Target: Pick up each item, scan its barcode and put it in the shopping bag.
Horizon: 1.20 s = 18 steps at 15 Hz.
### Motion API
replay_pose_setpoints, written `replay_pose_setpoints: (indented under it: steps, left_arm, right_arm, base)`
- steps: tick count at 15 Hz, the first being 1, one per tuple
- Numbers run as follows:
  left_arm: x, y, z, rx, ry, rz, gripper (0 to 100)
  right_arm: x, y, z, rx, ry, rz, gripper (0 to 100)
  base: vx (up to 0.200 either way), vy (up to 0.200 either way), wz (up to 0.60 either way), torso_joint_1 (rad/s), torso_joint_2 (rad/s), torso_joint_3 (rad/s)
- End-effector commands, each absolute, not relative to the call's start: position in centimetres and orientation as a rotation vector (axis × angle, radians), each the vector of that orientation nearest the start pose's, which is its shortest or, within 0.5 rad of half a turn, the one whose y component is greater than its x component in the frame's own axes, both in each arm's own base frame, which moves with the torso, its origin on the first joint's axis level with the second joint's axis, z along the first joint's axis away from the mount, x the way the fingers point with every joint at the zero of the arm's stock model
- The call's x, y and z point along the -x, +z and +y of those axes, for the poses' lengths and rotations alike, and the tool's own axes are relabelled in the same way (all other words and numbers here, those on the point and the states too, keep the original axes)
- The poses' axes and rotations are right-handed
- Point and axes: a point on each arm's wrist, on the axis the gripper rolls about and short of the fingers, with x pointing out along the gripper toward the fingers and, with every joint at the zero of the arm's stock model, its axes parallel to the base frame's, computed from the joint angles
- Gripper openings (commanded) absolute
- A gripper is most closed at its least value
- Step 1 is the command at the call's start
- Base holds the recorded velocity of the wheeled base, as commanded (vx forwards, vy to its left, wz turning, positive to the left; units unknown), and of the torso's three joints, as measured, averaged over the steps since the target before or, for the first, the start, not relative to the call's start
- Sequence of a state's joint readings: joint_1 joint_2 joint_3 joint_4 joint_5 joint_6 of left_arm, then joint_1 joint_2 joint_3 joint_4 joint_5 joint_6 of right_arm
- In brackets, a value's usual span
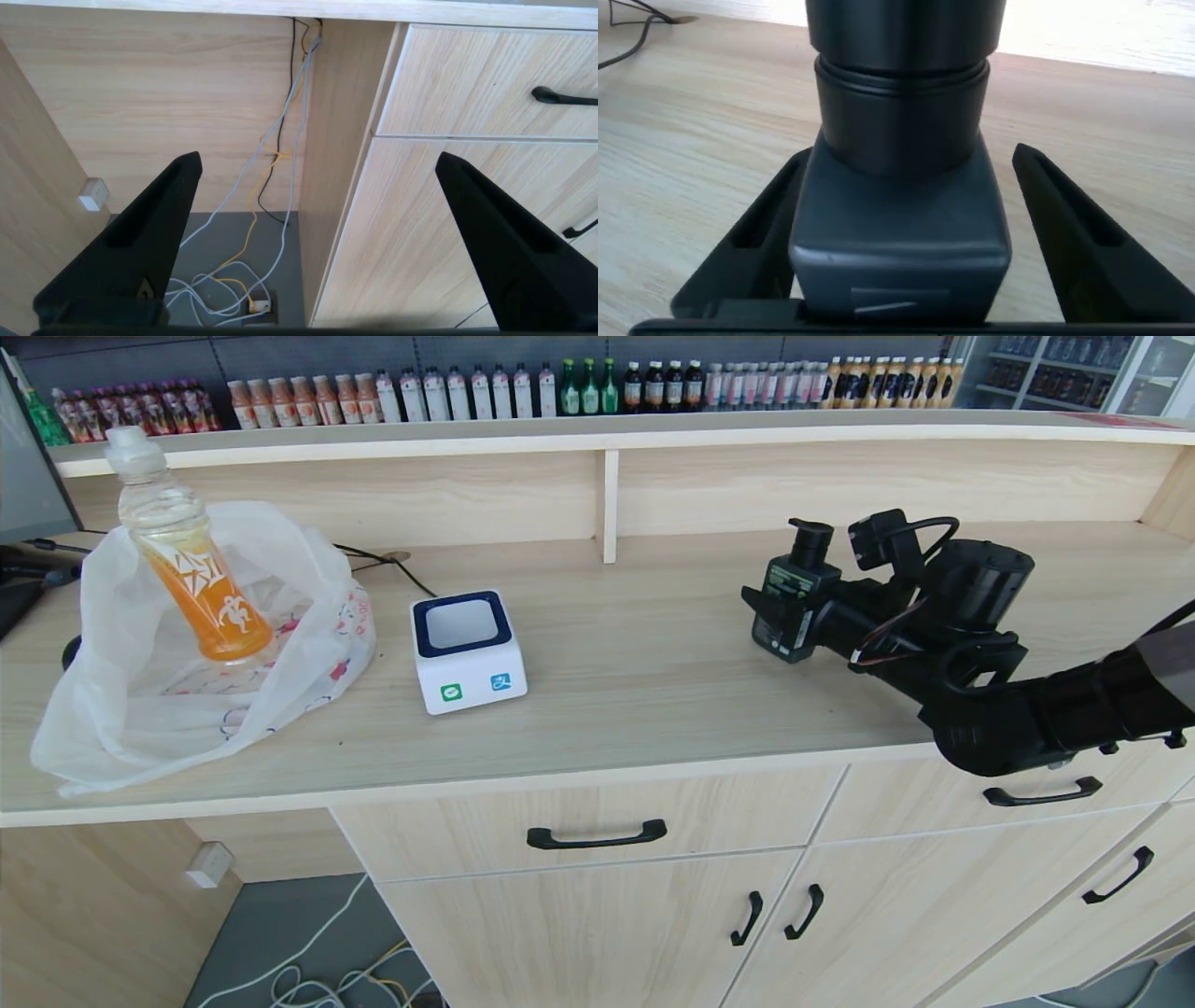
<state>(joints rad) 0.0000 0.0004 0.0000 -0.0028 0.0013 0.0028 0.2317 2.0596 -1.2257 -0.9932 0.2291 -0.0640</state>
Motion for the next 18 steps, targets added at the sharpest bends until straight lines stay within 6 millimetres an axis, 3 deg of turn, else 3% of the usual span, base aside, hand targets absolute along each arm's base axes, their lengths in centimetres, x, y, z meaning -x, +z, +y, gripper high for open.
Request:
replay_pose_setpoints:
  steps: [1,9,12,14,18]
  left_arm:
    - [2.3,7.6,0.0,-0.003,0.002,-0.003,100]
    - [2.3,7.6,0.0,-0.003,0.002,-0.003,100]
    - [2.3,7.6,0.0,-0.003,0.002,-0.005,100]
    - [2.3,7.6,0.0,-0.003,0.002,-0.003,100]
    - [2.3,7.6,0.0,-0.003,0.002,-0.003,100]
  right_arm:
    - [-40.2,20.2,10.1,0.064,0.455,-0.176,0]
    - [-40.2,20.4,10.1,0.064,0.455,-0.181,0]
    - [-39.5,21.6,10.1,0.062,0.46,-0.219,0]
    - [-38.5,22.5,10.5,0.06,0.474,-0.237,0]
    - [-32.6,25.0,11.0,0.057,0.529,-0.264,0]
  base:
    - [0.0,0.0,0.0,0.0,0.0,0.0]
    - [0.0,0.0,0.0,0.0,0.0,0.0]
    - [0.0,0.0,0.0,0.0,0.0,0.0]
    - [0.0,0.0,0.0,0.0,0.0,0.0]
    - [0.0,0.0,0.0,0.0,0.0,0.0]
